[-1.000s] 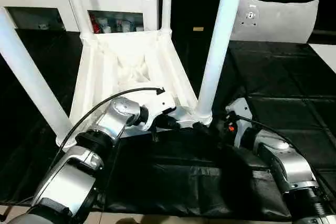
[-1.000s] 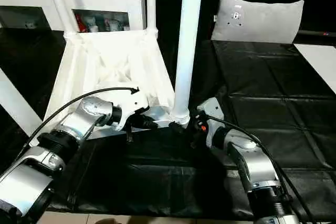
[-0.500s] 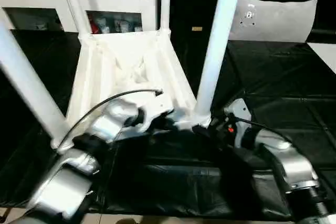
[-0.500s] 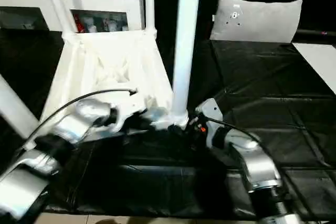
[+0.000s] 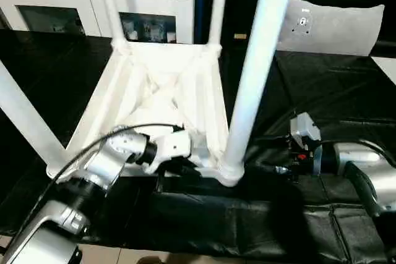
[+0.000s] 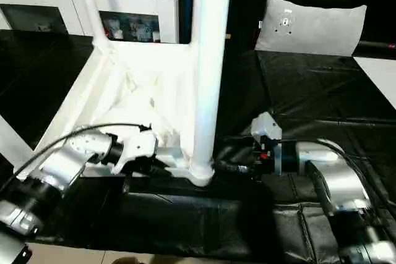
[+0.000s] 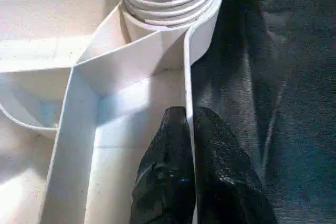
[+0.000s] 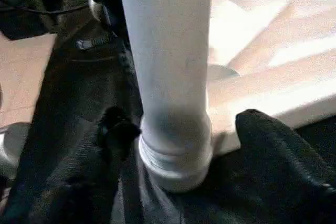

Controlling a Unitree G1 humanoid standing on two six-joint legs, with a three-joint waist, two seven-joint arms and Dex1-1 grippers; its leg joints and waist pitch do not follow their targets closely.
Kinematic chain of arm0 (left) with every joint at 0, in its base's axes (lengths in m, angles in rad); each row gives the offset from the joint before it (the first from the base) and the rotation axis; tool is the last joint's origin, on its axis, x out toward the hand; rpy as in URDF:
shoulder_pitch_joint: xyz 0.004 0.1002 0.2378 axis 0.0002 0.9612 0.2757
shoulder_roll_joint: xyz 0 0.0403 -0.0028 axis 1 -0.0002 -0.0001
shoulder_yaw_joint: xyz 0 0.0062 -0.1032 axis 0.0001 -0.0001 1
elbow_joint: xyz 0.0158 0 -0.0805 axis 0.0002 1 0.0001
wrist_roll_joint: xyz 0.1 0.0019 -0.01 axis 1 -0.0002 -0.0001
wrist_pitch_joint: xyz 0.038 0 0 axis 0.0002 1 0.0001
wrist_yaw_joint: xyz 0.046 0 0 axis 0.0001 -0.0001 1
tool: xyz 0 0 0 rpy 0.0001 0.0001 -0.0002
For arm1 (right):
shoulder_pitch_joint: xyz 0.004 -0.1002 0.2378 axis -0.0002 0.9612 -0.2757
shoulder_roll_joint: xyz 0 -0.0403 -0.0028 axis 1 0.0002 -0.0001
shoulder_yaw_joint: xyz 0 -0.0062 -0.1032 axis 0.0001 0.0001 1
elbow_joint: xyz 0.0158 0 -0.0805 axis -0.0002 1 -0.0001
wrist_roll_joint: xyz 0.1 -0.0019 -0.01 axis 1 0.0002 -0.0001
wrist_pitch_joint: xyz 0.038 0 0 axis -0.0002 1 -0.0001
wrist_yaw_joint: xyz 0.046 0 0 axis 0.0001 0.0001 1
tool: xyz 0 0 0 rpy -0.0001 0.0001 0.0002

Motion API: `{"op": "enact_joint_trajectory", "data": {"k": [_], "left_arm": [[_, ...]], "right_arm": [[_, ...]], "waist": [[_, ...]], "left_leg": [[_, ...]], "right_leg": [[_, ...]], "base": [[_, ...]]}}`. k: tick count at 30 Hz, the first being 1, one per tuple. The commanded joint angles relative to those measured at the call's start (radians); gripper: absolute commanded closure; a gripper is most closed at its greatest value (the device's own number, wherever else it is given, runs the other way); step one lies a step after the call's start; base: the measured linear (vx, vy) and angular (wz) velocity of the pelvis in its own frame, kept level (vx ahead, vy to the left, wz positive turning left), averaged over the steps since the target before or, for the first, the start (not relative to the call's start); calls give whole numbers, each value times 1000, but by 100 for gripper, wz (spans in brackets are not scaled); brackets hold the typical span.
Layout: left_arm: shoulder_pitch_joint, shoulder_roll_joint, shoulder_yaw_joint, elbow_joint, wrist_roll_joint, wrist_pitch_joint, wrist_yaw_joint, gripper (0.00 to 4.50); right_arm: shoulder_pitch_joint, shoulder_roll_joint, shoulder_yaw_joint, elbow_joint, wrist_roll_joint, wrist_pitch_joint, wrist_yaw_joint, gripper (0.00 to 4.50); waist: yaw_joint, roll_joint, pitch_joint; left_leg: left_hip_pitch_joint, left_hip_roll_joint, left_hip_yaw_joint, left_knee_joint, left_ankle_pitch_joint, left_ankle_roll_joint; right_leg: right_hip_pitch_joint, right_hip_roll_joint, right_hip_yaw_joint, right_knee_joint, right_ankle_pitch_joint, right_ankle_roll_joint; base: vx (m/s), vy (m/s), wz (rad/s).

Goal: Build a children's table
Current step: Rotate leg to tighten

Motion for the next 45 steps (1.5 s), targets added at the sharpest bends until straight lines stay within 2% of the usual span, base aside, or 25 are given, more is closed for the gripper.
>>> {"op": "enact_joint_trajectory", "data": {"k": [1, 5, 10, 13, 22, 23, 25, 26, 28, 30, 31, 32, 33, 34, 35, 36, 37, 38, 39, 40, 41, 42, 43, 44, 45], "left_arm": [[13, -3, -51, -30, 19, 4, -33, 450], [28, -7, -57, -71, 21, 24, -28, 450], [29, -6, -55, -77, 25, 36, -23, 450], [28, -1, -56, -78, 22, 45, -21, 450], [34, -2, -40, -88, 8, 82, -21, 450], [38, -17, -24, -103, -10, 123, -1, 450], [40, -39, -3, -119, -27, 161, 29, 450], [42, -63, 18, -132, -43, 196, 66, 450], [41, -95, 40, -143, -52, 239, 118, 450], [40, -145, 43, -153, -29, 294, 204, 450], [40, -154, 42, -151, -18, 303, 225, 450], [36, -172, 43, -141, -3, 322, 262, 450], [31, -196, 49, -129, 9, 347, 308, 450], [26, -220, 55, -120, 18, 370, 348, 450], [22, -245, 60, -119, 26, 398, 386, 450], [18, -269, 64, -120, 34, 417, 419, 450], [18, -278, 65, -123, 36, 425, 432, 450], [18, -279, 65, -123, 36, 425, 434, 450], [18, -288, 66, -126, 37, 428, 448, 450], [20, -273, 57, -124, 52, 405, 444, 450], [24, -251, 44, -123, 67, 379, 432, 450], [25, -246, 41, -125, 69, 375, 430, 450], [26, -244, 39, -125, 70, 373, 429, 450], [33, -219, 37, -130, 69, 351, 406, 450], [37, -208, 38, -135, 67, 344, 392, 450]], "right_arm": [[-22, 4, 7, 19, 3, -1, 12, 141], [-63, 37, 33, 71, 3, 3, 44, 186], [-68, 38, 47, 87, 16, 24, 90, 218], [-72, 42, 50, 102, 19, 33, 107, 250], [-47, 61, 46, 90, 29, 41, 100, 260], [-25, 85, 27, 73, 24, 57, 22, 261], [-15, 109, 13, 75, 7, 60, -61, 261], [-12, 137, -2, 91, -14, 54, -143, 261], [-21, 175, -23, 132, -34, 45, -239, 261], [-50, 262, -61, 208, -65, 81, -456, 261], [-61, 282, -69, 240, -72, 83, -503, 261], [-96, 311, -79, 329, -90, 56, -584, 261], [-122, 340, -93, 397, -103, 38, -668, 261], [-130, 367, -105, 423, -113, 28, -737, 261], [-115, 394, -114, 398, -130, 21, -805, 261], [-79, 422, -116, 320, -140, 28, -839, 261], [-63, 434, -115, 284, -142, 32, -845, 261], [-61, 436, -116, 278, -141, 32, -844, 261], [-38, 458, -118, 229, -134, 29, -840, 226], [-6, 459, -118, 157, -124, 48, -821, 192], [20, 447, -111, 99, -120, 56, -802, 192], [25, 443, -108, 89, -119, 55, -799, 189], [27, 441, -107, 83, -119, 54, -798, 189], [40, 415, -101, 53, -118, 41, -770, 165], [42, 400, -98, 50, -112, 30, -752, 154]], "waist": [[0, -18, -68], [3, -18, -70], [8, -17, -73], [11, -18, -74], [13, -12, -75], [12, -13, -75], [12, -6, -73], [5, -11, -70], [-3, -6, -68], [-23, -2, -62], [-33, -5, -60], [-48, -3, -60], [-62, 6, -59], [-73, 4, -54], [-80, 12, -52], [-93, 19, -53], [-93, 29, -55], [-101, 31, -56], [-101, 36, -54], [-101, 35, -52], [-100, 33, -51], [-96, 32, -53], [-92, 33, -53], [-86, 31, -58], [-79, 31, -60]], "left_leg": [[-3, 36, -5, -68, -121, 71], [-4, 37, -6, -68, -116, 65], [-4, 38, -6, -66, -95, 68], [-5, 36, -5, -64, -91, 70], [-5, 35, -6, -65, -95, 63], [-4, 37, -6, -65, -97, 61], [-5, 38, -7, -67, -100, 52], [-6, 35, -7, -70, -119, 44], [-3, 31, -9, -72, -157, 26], [-6, 23, -15, -74, -204, 3], [-9, 21, -16, -75, -215, 0], [-10, 17, -19, -73, -240, -3], [-6, 16, -22, -71, -270, -5], [-6, 14, -22, -69, -290, -7], [13, 9, -24, -59, -334, -10], [25, 12, -25, -56, -357, 2], [29, 21, -31, -62, -373, 5], [21, 38, -43, -78, -423, 14], [21, 46, -48, -88, -473, 14], [30, 47, -46, -89, -497, 14], [45, 37, -44, -84, -506, 11], [34, 32, -47, -87, -478, 12], [36, 32, -44, -88, -466, 15], [36, 31, -42, -89, -435, 16], [24, 33, -42, -93, -392, 21]], "right_leg": [[60, -74, 63, -79, -321, -147], [61, -74, 63, -76, -299, -154], [61, -72, 64, -68, -246, -171], [63, -73, 64, -68, -248, -167], [63, -72, 62, -69, -253, -163], [63, -71, 63, -70, -252, -164], [62, -74, 64, -68, -247, -168], [63, -72, 61, -75, -279, -158], [61, -73, 57, -86, -360, -136], [66, -74, 47, -105, -496, -81], [66, -73, 44, -110, -524, -65], [67, -74, 36, -120, -576, -37], [62, -74, 29, -128, -604, -26], [61, -71, 22, -134, -628, -14], [54, -71, 0, -158, -694, 21], [58, -73, -21, -176, -678, 29], [66, -75, -25, -177, -640, 22], [79, -72, -34, -169, -564, 14], [83, -68, -33, -163, -526, 14], [75, -68, -31, -166, -526, 10], [66, -74, -27, -172, -535, -2], [76, -80, -22, -168, -535, -5], [72, -81, -16, -170, -532, -10], [69, -85, -6, -163, -504, -29], [76, -85, 4, -149, -458, -44]], "base": [[0, 0, 0], [0, 0, 0], [0, 0, 0], [0, 0, 0], [0, 0, 0], [0, 0, 0], [0, 0, 0], [0, 0, 0], [0, 0, 0], [-26, 2, -6], [-51, 3, -12], [0, 0, 0], [-41, 10, -18], [-41, 10, -18], [0, 0, 0], [0, 0, 0], [0, 0, 0], [0, 0, 0], [0, 0, 0], [0, 0, 0], [0, 0, 0], [0, 0, 0], [0, 0, 0], [0, 0, 0], [0, 0, 0]]}}
